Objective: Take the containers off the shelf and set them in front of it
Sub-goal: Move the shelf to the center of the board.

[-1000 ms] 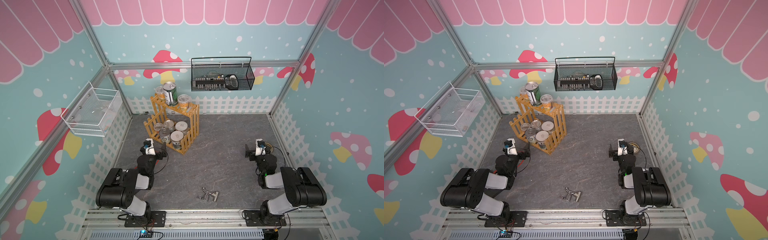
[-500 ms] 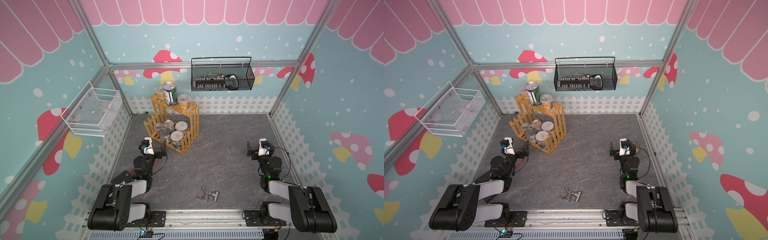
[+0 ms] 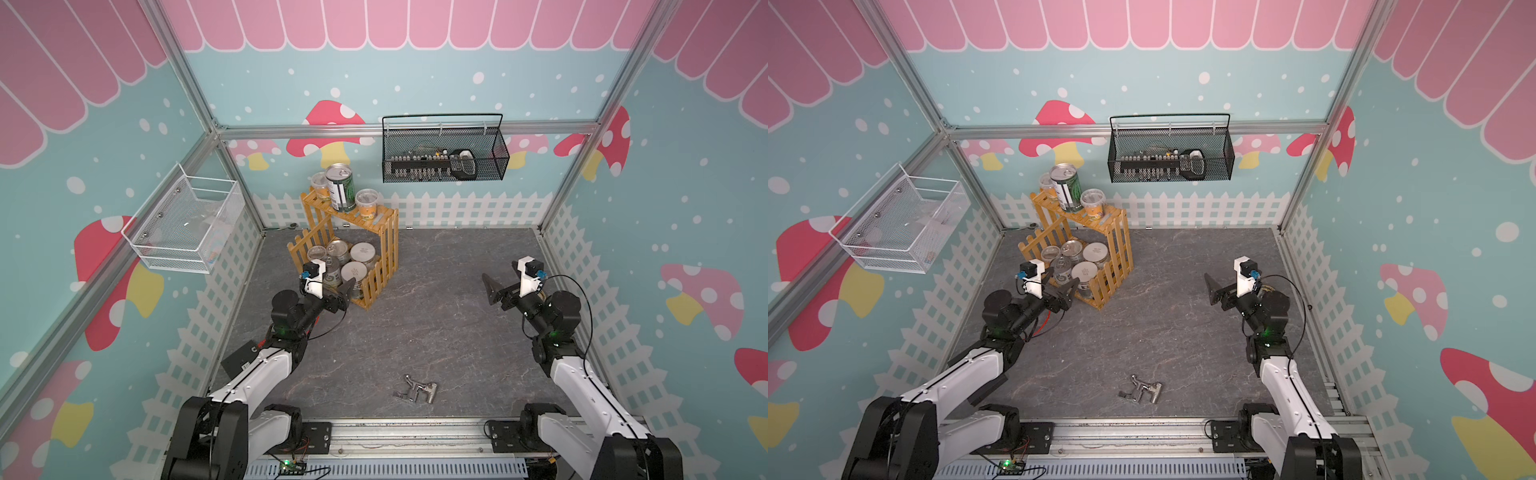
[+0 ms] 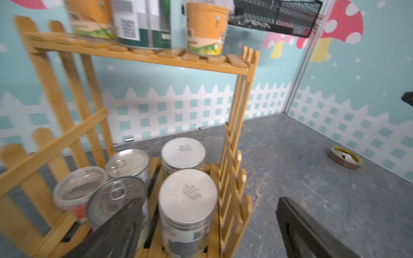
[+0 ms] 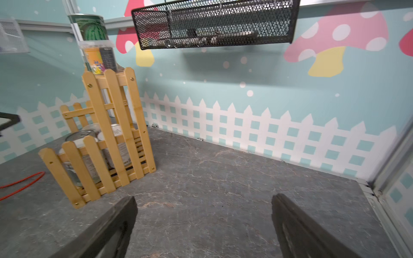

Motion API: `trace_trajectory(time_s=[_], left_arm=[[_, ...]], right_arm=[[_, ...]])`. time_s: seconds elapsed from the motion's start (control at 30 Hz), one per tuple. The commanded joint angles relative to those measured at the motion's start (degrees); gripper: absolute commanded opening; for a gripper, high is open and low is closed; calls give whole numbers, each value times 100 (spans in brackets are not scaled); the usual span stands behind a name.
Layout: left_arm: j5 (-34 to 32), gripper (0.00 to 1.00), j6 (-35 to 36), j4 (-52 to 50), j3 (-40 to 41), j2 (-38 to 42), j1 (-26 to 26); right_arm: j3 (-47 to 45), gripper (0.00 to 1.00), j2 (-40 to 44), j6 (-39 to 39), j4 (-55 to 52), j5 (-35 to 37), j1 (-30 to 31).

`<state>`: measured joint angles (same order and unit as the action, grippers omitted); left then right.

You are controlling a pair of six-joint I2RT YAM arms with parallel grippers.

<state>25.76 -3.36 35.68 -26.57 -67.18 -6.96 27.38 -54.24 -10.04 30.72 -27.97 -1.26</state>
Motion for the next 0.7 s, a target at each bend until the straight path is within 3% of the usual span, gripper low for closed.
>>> trace_trajectory(time_s=[0.0,0.13,0.33,0.67], left_arm=[[724,91,247,-874,-418,-333,-64],[887,87,163,-895,-591,-564,-114],[242,80,174,-773,-615,-938,-575],[-149,49,117,-618,-856,-1356,-844]], right_arm=[[258,99,194,-73,-1127,-389,99],[498,99,334,-25,-1586,-328,139],[685,99,310,-31,-1811,-236,198],[766,99,276,73,-1980,-54,253]])
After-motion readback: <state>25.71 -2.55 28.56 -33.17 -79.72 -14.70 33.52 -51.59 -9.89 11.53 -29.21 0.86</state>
